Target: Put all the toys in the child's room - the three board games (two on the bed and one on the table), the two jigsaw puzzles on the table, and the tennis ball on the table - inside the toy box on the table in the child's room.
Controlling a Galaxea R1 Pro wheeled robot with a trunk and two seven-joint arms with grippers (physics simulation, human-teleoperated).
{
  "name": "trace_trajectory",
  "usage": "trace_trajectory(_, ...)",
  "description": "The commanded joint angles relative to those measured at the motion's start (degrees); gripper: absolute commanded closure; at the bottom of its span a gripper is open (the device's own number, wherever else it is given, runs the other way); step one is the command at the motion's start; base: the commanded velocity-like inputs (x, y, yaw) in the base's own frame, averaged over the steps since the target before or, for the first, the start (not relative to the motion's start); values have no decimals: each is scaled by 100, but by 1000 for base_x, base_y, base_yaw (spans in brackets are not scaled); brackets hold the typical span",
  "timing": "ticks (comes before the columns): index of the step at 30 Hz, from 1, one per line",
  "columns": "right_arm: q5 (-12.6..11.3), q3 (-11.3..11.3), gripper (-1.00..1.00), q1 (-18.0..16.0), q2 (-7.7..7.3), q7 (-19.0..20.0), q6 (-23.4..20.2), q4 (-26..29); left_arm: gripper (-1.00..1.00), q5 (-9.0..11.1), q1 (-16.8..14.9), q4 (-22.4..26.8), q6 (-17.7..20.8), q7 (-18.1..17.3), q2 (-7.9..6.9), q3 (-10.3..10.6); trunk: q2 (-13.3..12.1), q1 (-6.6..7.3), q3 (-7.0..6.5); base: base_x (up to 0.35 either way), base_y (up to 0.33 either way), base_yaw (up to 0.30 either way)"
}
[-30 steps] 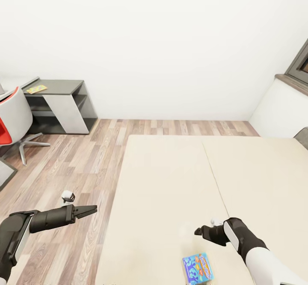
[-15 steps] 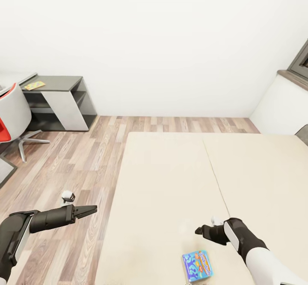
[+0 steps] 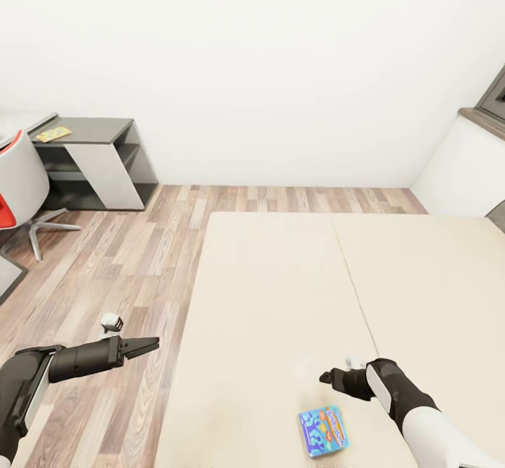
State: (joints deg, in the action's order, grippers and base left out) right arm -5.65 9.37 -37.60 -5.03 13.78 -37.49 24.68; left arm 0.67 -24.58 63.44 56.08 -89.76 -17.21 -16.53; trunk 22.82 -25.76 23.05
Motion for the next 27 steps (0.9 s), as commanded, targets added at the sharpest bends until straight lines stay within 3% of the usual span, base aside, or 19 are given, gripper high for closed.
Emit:
trace_trajectory(1,-41,20,-100,-2,1,-14,1,6,-100,-5,-3,1,61,-24,-1,1,10,-3,19,0,0,0)
trace_trajectory(13,-35,12,-100,-2,39,-314,344,2,-100,-6,-3,1,61,-24,-1,1,10,-3,131,0,0,0)
trace_trajectory(27,-32,-80,-100,-2,60,-388,596,-1,-100,-12,-3,1,61,-24,-1,1,10,-3,263,0,0,0)
